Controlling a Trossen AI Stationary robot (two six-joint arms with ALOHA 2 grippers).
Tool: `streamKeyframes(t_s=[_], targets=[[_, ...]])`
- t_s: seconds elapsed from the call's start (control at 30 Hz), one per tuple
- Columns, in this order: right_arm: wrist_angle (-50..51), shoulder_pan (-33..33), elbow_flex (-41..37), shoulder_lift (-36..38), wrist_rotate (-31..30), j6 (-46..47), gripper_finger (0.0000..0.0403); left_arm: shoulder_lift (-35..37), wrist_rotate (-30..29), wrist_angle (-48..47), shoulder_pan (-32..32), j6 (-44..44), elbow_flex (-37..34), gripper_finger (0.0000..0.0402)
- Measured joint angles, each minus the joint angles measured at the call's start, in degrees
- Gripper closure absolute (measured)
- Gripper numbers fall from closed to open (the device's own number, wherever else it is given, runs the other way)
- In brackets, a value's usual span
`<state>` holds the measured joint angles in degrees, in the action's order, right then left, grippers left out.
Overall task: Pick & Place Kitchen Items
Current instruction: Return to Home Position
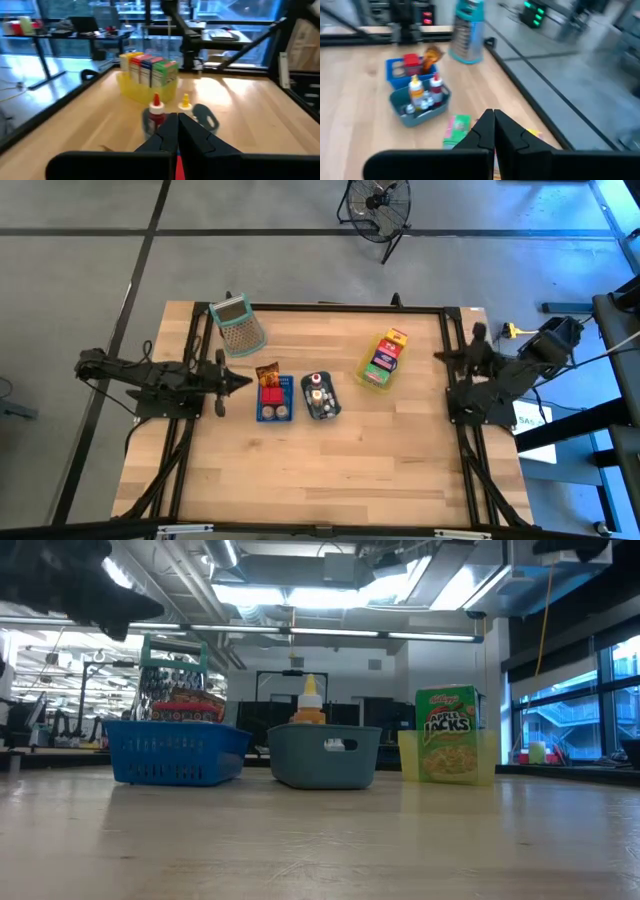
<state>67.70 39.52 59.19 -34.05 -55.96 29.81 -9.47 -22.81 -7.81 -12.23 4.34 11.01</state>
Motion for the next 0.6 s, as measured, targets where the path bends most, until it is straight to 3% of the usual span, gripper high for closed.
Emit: streamKeyframes(t_s=[0.23,0.47,0.6], targets=[[-23.22,0.38,-16.94,11.02,3.69,-14.31,0.0402,0.4,3.41,7.72,0.0,0.46,-7.19,0.0399],[-46.55,-0.73,-30.43,16.27,17.26,-31.15,0.0402,0.78,5.38,11.15,0.0,1.71,-10.52,0.04],[-53.65,-2.79,-35.35,16.31,22.37,-35.52,0.0402,0.97,6.45,11.08,0.0,1.51,-10.52,0.0398]])
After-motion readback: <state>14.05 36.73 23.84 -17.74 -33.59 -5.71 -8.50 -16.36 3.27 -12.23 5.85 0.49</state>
